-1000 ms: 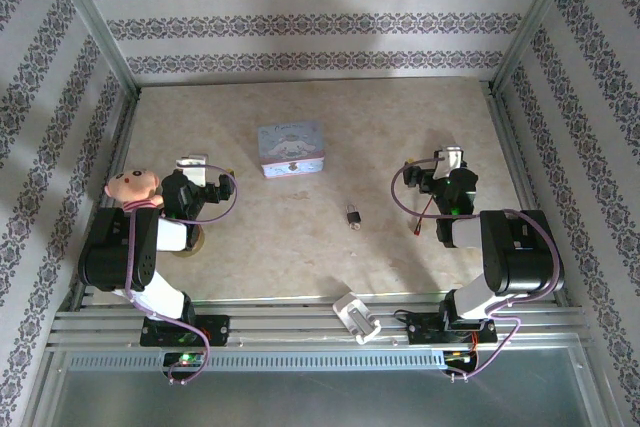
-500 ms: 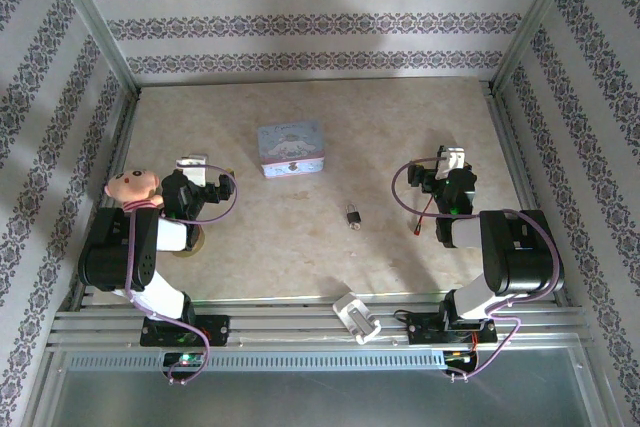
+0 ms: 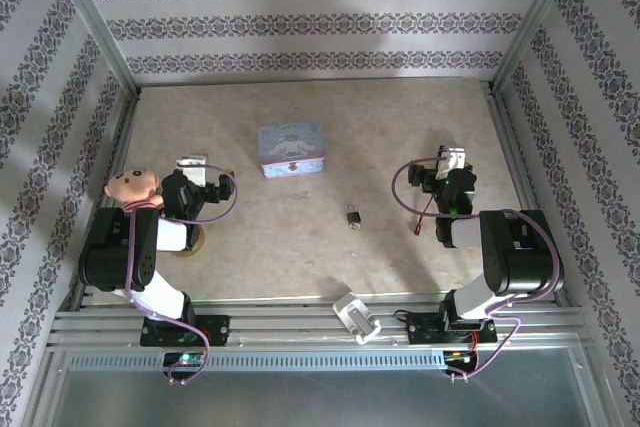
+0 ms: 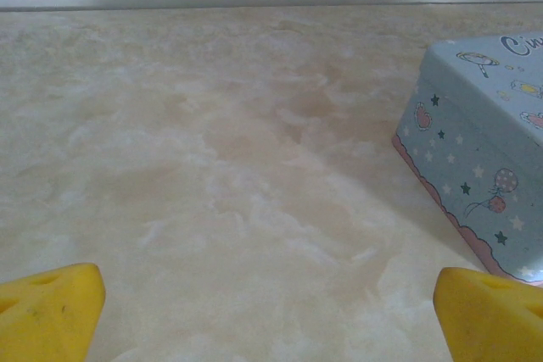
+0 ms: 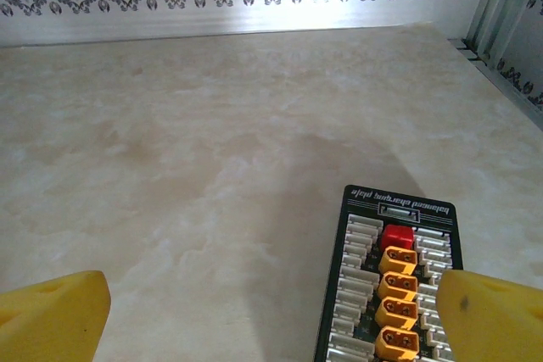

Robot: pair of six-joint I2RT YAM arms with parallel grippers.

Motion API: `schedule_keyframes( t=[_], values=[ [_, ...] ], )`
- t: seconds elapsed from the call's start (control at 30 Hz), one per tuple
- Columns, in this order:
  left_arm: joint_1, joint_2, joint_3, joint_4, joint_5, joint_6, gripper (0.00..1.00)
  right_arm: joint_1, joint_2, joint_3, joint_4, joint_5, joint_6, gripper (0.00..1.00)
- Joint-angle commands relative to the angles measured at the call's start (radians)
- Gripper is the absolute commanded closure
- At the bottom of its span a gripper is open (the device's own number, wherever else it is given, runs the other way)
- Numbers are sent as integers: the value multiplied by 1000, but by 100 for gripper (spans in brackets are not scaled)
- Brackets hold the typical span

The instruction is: Unlock a padlock with a key

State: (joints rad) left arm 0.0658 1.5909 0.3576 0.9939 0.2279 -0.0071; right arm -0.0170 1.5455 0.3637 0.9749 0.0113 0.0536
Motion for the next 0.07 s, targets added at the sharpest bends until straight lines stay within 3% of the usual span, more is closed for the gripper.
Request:
schedule_keyframes(
  t=[0.0, 0.03],
  values=[
    [6, 5, 3, 9, -3, -10, 1, 9, -15, -6, 10, 13, 9, 2],
    [6, 4, 2, 15, -1, -9, 1, 9, -16, -6, 10, 13, 10, 2]
  ],
)
